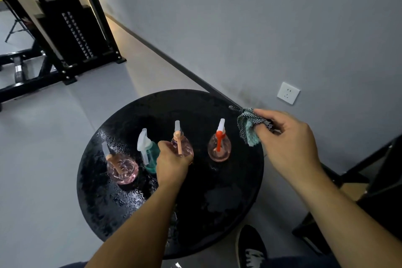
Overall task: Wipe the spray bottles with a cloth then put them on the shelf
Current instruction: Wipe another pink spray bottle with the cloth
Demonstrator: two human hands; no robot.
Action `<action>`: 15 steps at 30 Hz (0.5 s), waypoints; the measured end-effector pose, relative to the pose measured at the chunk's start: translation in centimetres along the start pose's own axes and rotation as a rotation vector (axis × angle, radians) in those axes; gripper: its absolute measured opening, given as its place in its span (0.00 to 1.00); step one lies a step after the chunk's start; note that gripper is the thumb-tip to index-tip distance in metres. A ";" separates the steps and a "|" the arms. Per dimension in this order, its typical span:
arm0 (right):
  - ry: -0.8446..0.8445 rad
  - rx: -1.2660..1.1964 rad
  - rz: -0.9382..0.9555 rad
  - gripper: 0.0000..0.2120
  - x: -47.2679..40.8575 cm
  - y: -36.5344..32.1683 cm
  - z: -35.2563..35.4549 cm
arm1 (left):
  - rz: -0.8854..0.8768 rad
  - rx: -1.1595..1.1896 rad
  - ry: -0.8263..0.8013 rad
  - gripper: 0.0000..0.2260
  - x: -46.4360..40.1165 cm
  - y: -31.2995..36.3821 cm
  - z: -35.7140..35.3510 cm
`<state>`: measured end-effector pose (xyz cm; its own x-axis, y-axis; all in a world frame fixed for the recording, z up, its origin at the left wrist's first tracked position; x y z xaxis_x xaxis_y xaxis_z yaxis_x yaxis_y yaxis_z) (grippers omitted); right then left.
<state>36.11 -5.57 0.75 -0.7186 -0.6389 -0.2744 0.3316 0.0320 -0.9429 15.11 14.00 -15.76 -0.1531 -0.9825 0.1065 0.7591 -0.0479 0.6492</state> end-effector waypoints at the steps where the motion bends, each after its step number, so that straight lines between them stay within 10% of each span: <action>1: -0.001 0.006 0.001 0.15 -0.2 0.1 -0.1 | 0.011 0.001 0.003 0.26 -0.2 -0.1 -0.2; 15: -0.018 0.040 -0.002 0.14 -0.8 0.9 -0.6 | 0.055 0.031 -0.023 0.31 -1.3 -0.6 -2.0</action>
<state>36.63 -4.52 -0.03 -0.7082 -0.6527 -0.2692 0.3551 0.0002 -0.9348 16.16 14.94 -17.77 -0.1270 -0.9790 0.1597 0.7468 0.0116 0.6649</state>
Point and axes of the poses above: each hand's wrist, its own x-axis away from the middle knuckle, its own z-axis out of the back of the hand, y = z × x, the point moved 6 cm from there along -x, towards the middle knuckle, and after that the axes turned 14 degrees about -x, right-handed, at the moved point
